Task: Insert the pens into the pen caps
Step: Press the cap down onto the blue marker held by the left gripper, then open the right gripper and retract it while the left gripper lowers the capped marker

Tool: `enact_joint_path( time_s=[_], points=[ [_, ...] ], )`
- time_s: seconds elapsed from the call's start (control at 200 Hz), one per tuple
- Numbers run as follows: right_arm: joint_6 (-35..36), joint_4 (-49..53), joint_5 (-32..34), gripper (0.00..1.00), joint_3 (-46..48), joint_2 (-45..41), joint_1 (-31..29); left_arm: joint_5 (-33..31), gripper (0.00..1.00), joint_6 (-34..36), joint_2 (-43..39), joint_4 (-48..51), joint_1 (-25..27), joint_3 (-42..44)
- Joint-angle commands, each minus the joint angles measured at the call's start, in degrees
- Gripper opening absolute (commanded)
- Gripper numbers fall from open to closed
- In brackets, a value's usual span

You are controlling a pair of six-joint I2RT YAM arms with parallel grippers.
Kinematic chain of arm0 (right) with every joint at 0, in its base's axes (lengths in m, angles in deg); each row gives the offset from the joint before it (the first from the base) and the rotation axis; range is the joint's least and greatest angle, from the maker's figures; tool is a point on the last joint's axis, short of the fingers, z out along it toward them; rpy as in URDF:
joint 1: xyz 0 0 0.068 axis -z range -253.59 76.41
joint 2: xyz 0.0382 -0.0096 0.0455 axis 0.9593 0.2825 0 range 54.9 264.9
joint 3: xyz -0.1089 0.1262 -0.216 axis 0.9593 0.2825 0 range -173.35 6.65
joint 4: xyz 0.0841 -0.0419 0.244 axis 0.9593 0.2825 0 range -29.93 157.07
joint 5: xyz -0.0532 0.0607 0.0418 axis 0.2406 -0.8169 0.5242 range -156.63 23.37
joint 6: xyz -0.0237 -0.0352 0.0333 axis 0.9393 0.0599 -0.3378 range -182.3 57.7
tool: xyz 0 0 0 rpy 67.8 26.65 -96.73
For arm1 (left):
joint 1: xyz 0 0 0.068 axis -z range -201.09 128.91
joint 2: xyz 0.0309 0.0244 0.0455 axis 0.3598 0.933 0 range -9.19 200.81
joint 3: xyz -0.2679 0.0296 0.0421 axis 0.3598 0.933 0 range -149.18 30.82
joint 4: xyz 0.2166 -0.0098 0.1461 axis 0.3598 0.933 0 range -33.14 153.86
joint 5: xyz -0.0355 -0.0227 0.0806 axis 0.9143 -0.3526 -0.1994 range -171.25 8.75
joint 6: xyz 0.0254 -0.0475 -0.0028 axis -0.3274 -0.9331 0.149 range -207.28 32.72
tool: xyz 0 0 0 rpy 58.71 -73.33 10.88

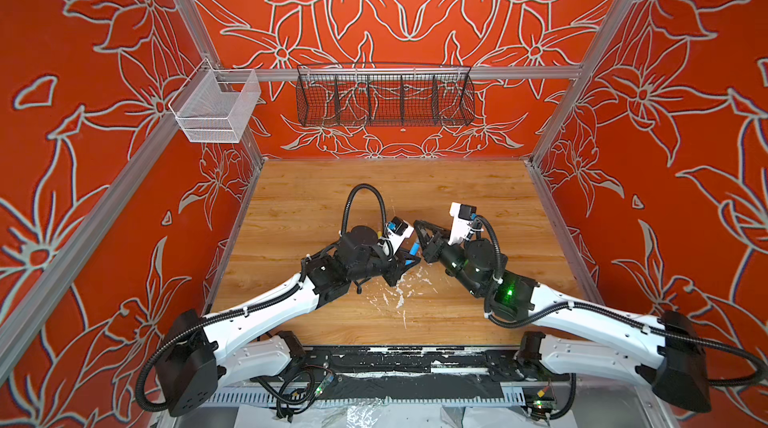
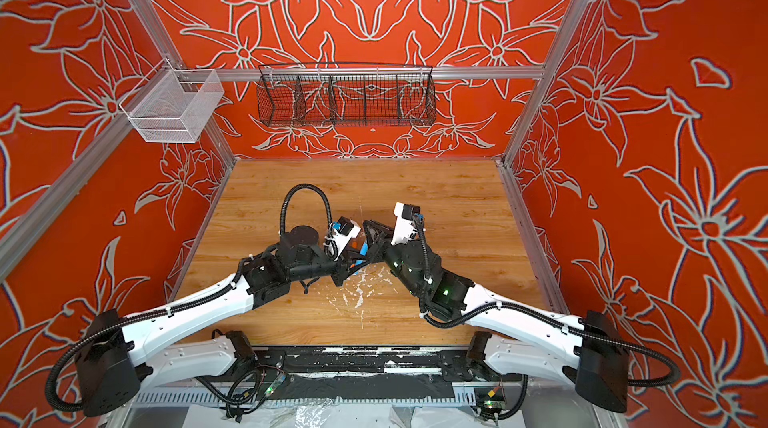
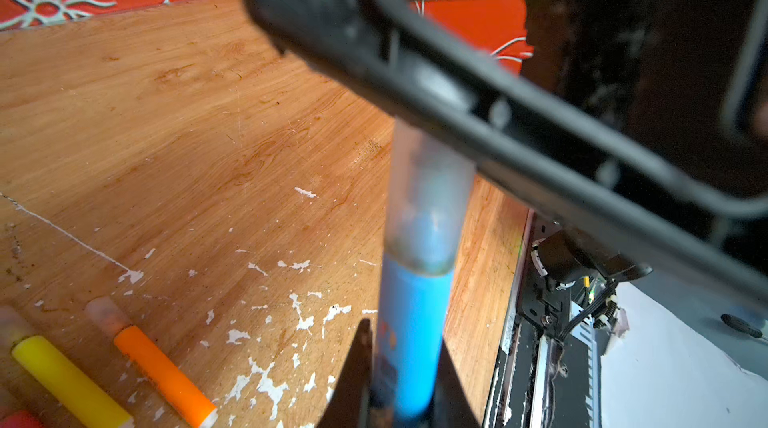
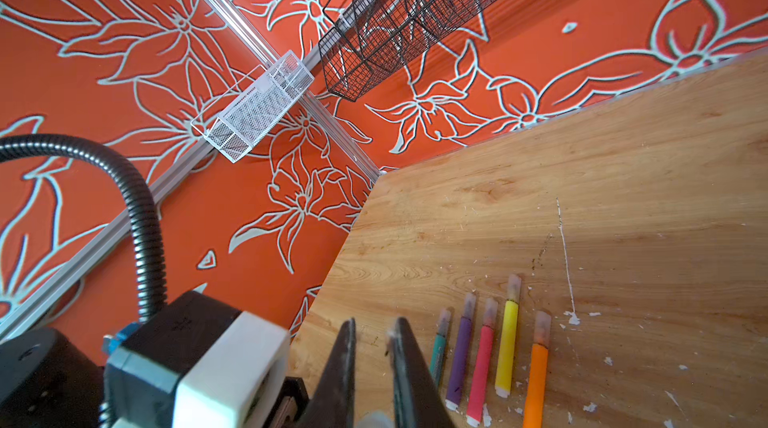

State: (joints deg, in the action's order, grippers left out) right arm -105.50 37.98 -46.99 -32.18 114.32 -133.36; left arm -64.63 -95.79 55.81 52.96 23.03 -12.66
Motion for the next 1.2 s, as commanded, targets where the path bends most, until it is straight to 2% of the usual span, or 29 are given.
enact_joint_path(
  time_s=[0.0, 0.195, 0.32, 0.39, 0.48, 0.641, 0.751, 0.871, 0.931, 1.006, 1.191],
  points=[
    [-2.8, 13.7, -17.6, 0.0, 3.7, 1.0, -8.8, -24.2, 0.0, -8.9, -1.5, -26.2, -9.1, -6.8],
    [-2.3, 15.4, -15.5, 0.0, 3.1, 0.6, -9.1, -22.1, 0.0, -9.5, -2.5, -23.6, -10.5, -8.3],
    [-1.3, 17.5, -11.2, 0.0, 3.4, -1.9, -9.0, -18.8, 0.0, -9.1, -3.0, -21.2, -10.4, -7.2],
    [0.2, 19.6, -8.4, 0.15, 3.3, -4.0, -8.6, -17.7, 0.0, -9.5, -3.4, -19.4, -10.0, -5.3],
    [2.5, 24.2, -3.9, 0.39, 1.8, -7.2, -7.4, -17.4, 0.0, -9.9, -4.0, -17.7, -8.5, -1.5],
    [6.9, 31.1, 1.5, 0.66, -1.7, -12.7, -1.8, -22.9, 0.0, -12.5, -3.8, -11.3, -1.4, 3.6],
    [8.8, 34.8, 2.3, 0.76, -3.3, -14.9, 5.1, -29.3, 0.0, -13.8, -1.9, -2.9, 5.5, 2.3],
    [9.6, 37.8, 5.2, 0.82, -3.6, -15.8, 10.9, -31.0, 0.0, -21.0, 1.6, 5.4, 8.0, 0.0],
    [8.0, 39.6, 9.3, 0.91, -3.0, -16.9, 11.8, -32.1, 0.0, -25.7, 3.5, 8.1, 8.5, -0.5],
    [6.6, 39.6, 12.3, 0.96, -0.6, -19.0, 12.0, -32.8, 0.0, -28.8, 6.2, 8.5, 9.7, -0.8],
    [7.7, 38.2, 15.3, 0.97, 4.4, -24.6, 12.0, -34.1, 0.0, -30.9, 17.1, 13.3, 11.5, -7.6]
  ],
)
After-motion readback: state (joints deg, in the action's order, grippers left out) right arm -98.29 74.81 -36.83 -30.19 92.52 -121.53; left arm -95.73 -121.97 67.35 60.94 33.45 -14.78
